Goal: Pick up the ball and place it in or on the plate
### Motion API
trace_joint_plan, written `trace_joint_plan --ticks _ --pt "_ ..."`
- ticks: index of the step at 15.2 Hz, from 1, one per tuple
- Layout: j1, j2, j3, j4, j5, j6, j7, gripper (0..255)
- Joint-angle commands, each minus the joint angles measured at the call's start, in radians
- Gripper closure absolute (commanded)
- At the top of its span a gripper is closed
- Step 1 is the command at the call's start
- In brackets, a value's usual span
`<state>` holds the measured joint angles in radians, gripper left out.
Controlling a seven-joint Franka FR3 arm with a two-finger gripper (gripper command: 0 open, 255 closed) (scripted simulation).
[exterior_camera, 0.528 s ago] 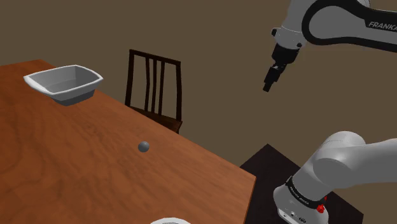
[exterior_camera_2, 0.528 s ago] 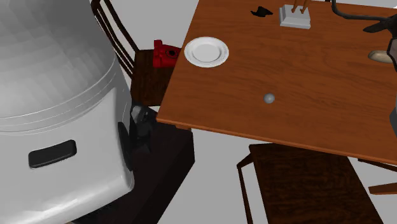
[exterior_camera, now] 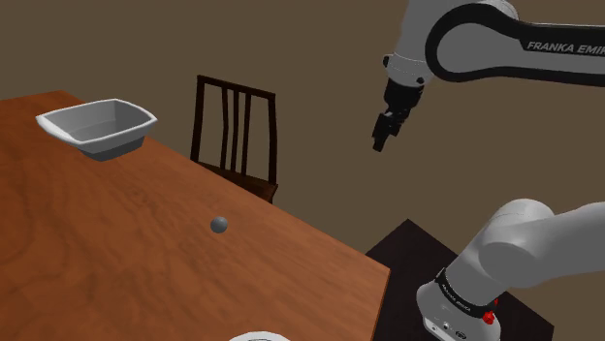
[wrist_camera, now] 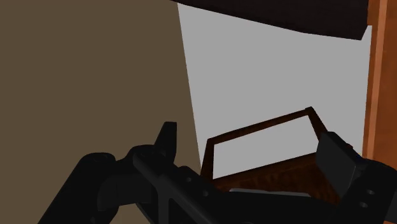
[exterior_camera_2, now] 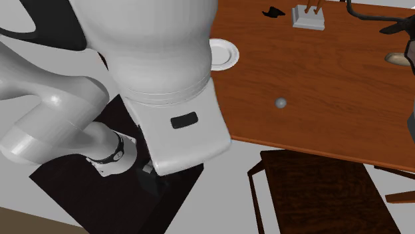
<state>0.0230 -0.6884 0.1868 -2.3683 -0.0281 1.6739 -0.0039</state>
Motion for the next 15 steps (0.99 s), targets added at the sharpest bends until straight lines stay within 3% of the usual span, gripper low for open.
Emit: trace_joint_plan --ticks 1,8,15 --pt "0.009 0.044 0.035 0.011 0.024 0.021 0.046 0" --pt "0.030 0.238 0.162 0.095 0.081 0.095 0.211 0" --pt "0.045 0.474 0.277 0.235 0.078 0.156 0.384 0"
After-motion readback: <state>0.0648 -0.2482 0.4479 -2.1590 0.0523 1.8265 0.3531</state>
